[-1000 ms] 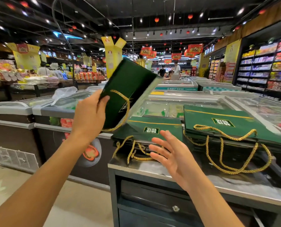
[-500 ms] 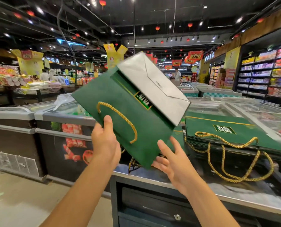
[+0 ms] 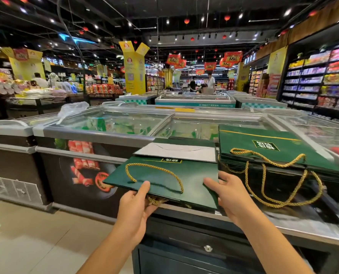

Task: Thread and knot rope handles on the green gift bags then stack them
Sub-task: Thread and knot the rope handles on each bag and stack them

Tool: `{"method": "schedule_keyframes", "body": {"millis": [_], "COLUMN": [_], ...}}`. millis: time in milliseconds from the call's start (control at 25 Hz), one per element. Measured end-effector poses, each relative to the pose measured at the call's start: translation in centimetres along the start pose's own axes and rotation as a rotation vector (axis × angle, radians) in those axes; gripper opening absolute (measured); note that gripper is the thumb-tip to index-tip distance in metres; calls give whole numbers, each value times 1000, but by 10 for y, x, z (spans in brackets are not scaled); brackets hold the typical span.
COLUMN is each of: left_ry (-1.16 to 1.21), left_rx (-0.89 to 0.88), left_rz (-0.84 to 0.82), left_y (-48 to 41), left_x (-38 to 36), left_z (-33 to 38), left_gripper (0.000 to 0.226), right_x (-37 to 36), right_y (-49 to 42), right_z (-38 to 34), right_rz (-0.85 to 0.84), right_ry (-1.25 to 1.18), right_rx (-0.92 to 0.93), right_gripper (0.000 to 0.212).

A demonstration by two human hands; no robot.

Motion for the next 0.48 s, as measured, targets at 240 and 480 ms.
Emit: {"method": "schedule_keyframes", "body": {"millis": [240,480], "left_ry": [-683,-1178], "left_rx": [21,-55], "left_rz": [-260,-404], "left_y": [10,17], "left_x": [1,-6], "left_z": [8,51], "left_gripper": [40,35], "right_x": [23,29], "right_y": [-2,-5], "right_z": [10,21], "right_rz": [18,-27], "right_ry": [25,70], "right_rx": [18,116], "right_gripper": [65,33]}}
Point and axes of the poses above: each hand's wrist, its own y-axis away from the middle knuckle, its own x-axis out of the back of the hand, z = x × y, the point moved 3 cm from there along -y, towards the middle knuckle, and after that the axes turned 8 degrees about y, right-handed, at the moved point
